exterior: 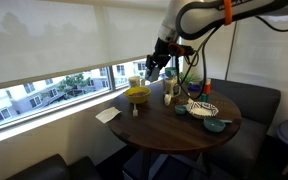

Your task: Put the white container in the black and white bowl

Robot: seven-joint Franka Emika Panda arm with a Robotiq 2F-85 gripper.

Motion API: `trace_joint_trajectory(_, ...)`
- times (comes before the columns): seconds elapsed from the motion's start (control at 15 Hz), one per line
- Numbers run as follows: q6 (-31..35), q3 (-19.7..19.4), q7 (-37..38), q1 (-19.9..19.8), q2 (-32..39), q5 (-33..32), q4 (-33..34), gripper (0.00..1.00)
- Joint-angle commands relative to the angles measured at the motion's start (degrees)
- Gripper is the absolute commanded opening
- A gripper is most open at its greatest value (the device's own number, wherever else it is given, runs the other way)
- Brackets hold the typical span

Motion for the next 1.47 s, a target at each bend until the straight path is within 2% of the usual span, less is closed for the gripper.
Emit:
trace_joint_trajectory(0.0,-5.32,1.21,-3.73,-2.32,-13.30,4.48,-12.74,0.31)
trace_joint_trajectory(0.27,-11.17,0.62,3.15,-4.62,-23.65,2.49,-24.67,0.31)
trace_joint_trajectory(0.47,-7.64,0.84,10.61,-7.80,-28.33,1.96,-34.52,0.31)
trace_joint_trajectory(0.67,-2.48,1.87,18.45,-10.99,-29.62,0.84,-41.43,0.31)
trace_joint_trajectory(0.87,6.36,3.77,24.55,-11.84,-25.81,0.36,-43.32,0.31)
trace_joint_trajectory(1.0,9.72,4.51,27.21,-11.89,-23.91,-0.12,-43.27,0.31)
trace_joint_trajectory(1.4,6.35,4.61,34.30,-11.86,-22.87,-4.56,-43.74,0.31)
